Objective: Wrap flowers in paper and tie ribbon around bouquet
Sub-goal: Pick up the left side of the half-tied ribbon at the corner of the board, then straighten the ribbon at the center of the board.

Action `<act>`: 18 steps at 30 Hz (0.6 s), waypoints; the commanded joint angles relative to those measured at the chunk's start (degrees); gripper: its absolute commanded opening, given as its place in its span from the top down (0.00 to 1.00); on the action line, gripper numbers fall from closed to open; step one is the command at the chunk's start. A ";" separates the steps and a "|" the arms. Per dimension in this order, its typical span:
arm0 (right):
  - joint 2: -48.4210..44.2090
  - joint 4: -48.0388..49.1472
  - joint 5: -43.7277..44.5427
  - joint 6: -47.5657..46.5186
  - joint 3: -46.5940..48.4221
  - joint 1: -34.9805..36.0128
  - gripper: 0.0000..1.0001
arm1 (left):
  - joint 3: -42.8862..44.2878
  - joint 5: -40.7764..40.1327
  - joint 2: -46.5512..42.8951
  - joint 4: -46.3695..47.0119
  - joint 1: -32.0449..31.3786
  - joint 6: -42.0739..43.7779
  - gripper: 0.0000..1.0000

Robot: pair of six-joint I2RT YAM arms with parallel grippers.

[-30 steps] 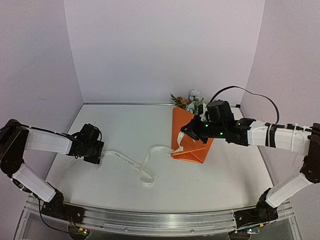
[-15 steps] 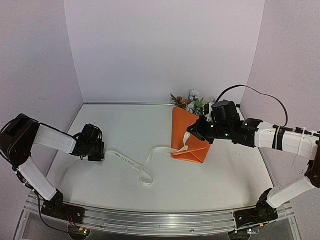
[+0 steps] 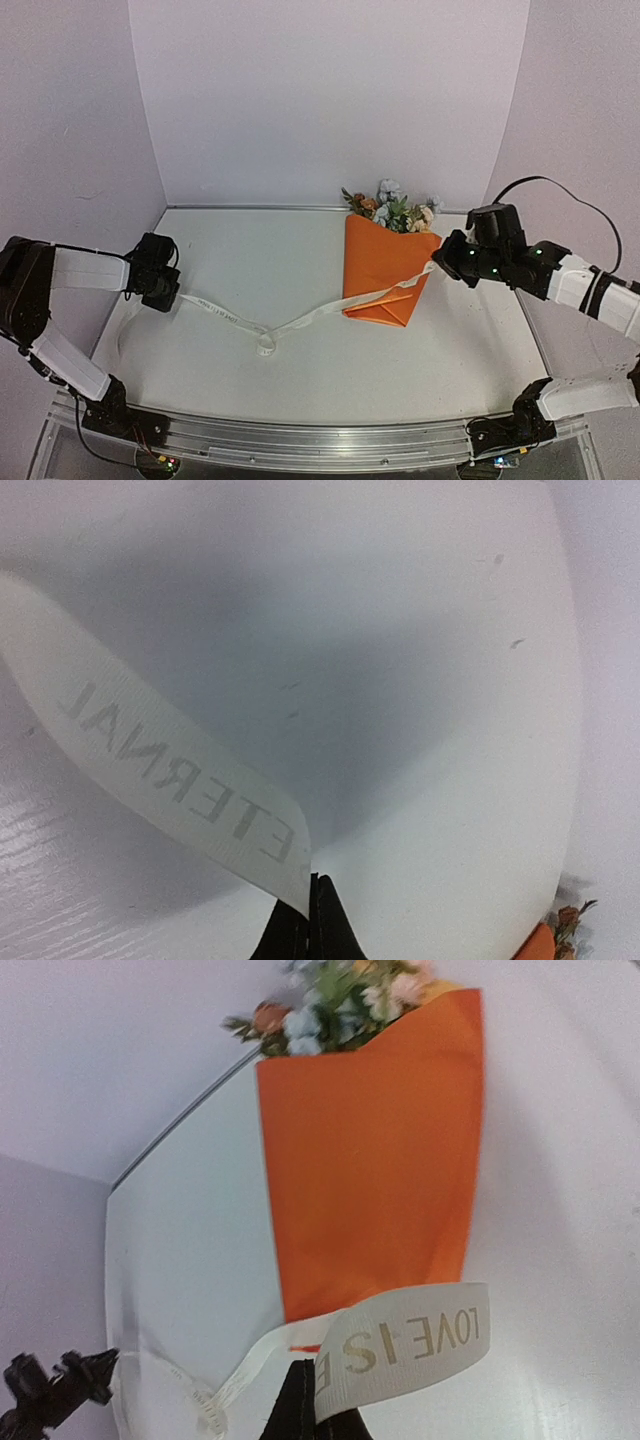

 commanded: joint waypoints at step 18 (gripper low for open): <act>-5.70 -29.72 25.07 -3.42 6.31 -18.38 1.00 | 9.59 -10.13 -14.97 -17.80 2.88 29.92 1.00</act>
